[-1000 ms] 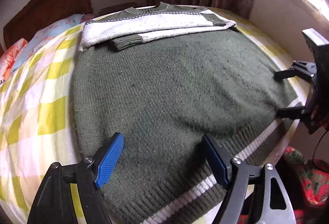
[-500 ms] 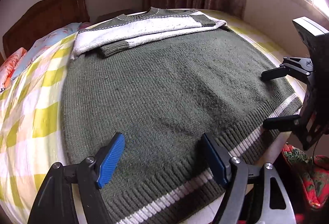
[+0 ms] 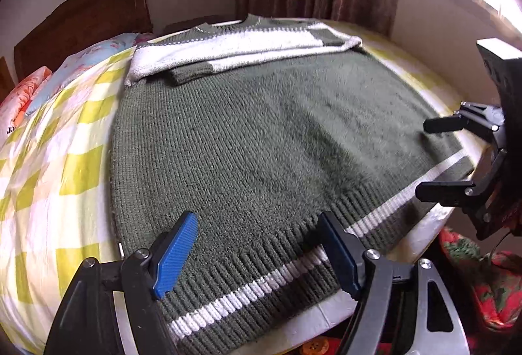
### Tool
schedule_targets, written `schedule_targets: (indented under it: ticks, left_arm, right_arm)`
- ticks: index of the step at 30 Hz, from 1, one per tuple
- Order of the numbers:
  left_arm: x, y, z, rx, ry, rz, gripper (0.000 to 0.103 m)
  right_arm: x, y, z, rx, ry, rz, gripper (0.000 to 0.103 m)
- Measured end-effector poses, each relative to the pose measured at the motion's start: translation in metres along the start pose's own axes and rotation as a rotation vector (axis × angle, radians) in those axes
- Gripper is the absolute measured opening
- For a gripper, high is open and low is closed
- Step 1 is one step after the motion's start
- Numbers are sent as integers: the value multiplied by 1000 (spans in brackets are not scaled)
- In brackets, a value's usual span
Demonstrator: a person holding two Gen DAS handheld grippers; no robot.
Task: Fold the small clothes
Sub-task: 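Move both open grippers down to the white-striped hem ribbing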
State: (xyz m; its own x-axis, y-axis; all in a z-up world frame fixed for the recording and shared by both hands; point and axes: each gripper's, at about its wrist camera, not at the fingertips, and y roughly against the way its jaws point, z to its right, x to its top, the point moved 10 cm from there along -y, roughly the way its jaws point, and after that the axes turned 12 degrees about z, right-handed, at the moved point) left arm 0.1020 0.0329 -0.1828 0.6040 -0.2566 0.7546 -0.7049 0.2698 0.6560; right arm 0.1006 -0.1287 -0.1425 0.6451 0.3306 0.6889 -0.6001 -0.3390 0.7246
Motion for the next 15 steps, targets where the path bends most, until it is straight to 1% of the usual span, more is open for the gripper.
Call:
schedule_targets:
  ticks: [1,2,4,5,6,15]
  left_arm:
    - [-1,2,-1,2,-4,24,79]
    - [-2,3,-2,-9,5,26,80]
    - [-5,4,-8,-11,21,27,84]
    - [-6,4,-11,-4,21,27,87]
    - [-7,4,-12,-1,22,25,88]
    - [-11,9,-15,7,25,21,89]
  right_arm:
    - [-5,-8,0,-21,18,-30,103]
    - [-3,-9,0,-8,14,5,103]
    - [-6,-9,4,13,20,19,103]
    - [-9,-8,7,11,21,13,103]
    - [-11,-6,11,7,16,9,103]
    - [-34,18,20,-14,18,4,103]
